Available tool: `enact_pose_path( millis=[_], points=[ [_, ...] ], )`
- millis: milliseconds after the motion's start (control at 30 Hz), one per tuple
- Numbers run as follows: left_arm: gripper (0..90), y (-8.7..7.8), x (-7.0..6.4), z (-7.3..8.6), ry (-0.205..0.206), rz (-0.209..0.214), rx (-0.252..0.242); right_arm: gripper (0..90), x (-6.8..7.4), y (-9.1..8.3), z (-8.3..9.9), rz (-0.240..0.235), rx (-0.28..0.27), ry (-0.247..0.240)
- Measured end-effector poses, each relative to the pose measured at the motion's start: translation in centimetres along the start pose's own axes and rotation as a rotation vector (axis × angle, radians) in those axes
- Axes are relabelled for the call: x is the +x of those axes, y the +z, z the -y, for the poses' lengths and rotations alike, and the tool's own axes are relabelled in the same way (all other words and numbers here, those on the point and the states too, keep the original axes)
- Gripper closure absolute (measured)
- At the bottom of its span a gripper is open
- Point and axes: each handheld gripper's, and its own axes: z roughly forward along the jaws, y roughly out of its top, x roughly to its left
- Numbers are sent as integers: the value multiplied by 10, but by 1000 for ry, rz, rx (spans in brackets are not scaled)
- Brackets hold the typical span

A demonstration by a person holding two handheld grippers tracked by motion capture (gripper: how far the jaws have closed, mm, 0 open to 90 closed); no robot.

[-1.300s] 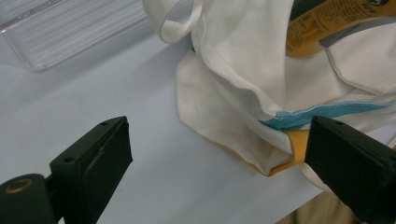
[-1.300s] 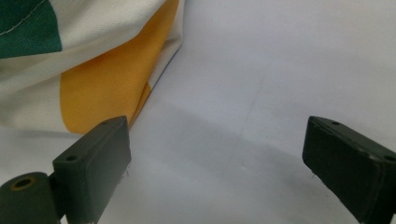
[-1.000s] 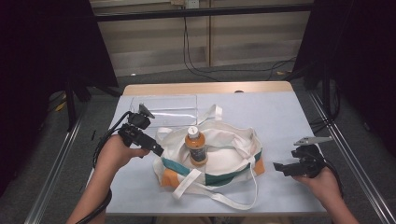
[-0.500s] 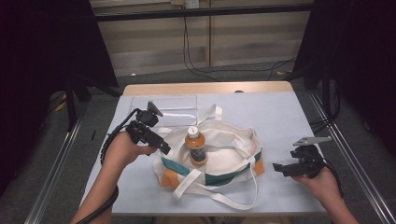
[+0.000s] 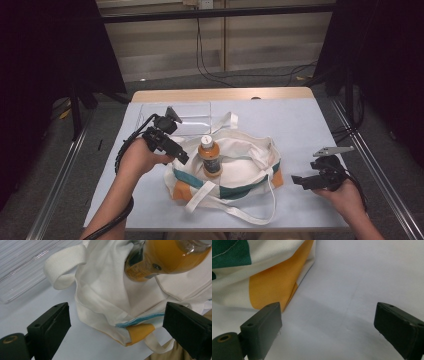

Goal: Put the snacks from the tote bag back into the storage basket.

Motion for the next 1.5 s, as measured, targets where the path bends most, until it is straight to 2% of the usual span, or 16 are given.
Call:
enact_pose_path(
  millis=[133,233,967,1500],
  points=[
    [74,1,-3,-3,17,3,0,75,0,0,0,-1,2,-2],
    [74,2,-5,-4,13,3,0,75,0,0,0,-1,1,-4],
    [74,11,-21,-21,55,11,26,75,0,1,0,-8,7,-2],
    [76,17,-32,-32,78,18,28,75,1,1,0,-13,17,-1]
  ],
)
